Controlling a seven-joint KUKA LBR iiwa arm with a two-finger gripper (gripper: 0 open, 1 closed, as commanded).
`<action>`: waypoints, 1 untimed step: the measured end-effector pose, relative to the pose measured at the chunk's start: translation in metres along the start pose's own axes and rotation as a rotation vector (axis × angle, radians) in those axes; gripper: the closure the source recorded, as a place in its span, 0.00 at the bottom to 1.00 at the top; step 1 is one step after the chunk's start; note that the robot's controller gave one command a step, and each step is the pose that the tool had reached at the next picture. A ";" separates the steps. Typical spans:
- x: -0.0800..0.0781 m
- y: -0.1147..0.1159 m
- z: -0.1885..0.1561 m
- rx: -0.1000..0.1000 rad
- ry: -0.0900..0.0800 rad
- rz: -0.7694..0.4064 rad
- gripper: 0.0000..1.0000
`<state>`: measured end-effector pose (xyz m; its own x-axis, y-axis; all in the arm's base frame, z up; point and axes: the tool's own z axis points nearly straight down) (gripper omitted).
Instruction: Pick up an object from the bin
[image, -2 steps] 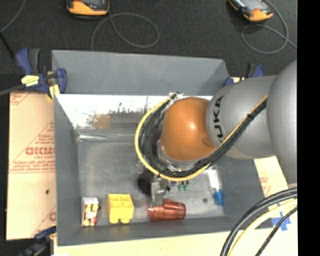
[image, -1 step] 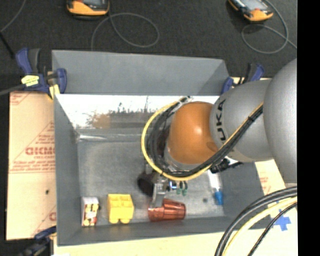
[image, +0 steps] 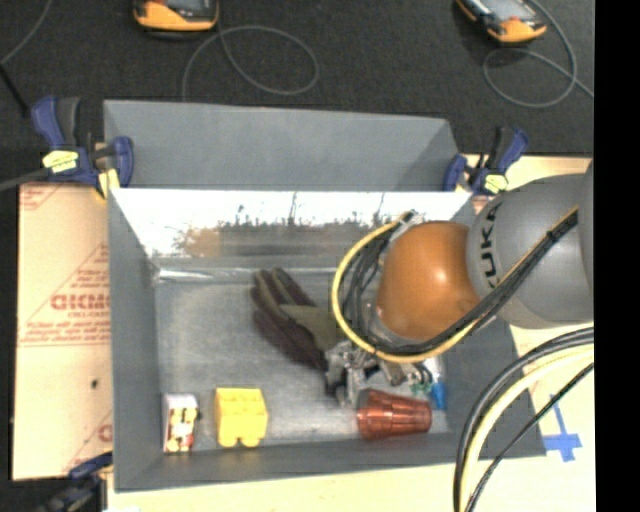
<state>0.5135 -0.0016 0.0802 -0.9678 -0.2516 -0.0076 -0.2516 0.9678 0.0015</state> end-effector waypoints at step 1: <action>0.000 0.000 0.000 0.000 0.000 0.001 1.00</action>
Offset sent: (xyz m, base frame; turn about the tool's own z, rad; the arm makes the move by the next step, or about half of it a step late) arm -0.0042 -0.0160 0.1367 0.0201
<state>0.5135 -0.0016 0.0802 -0.9681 -0.2506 -0.0075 -0.2506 0.9681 0.0017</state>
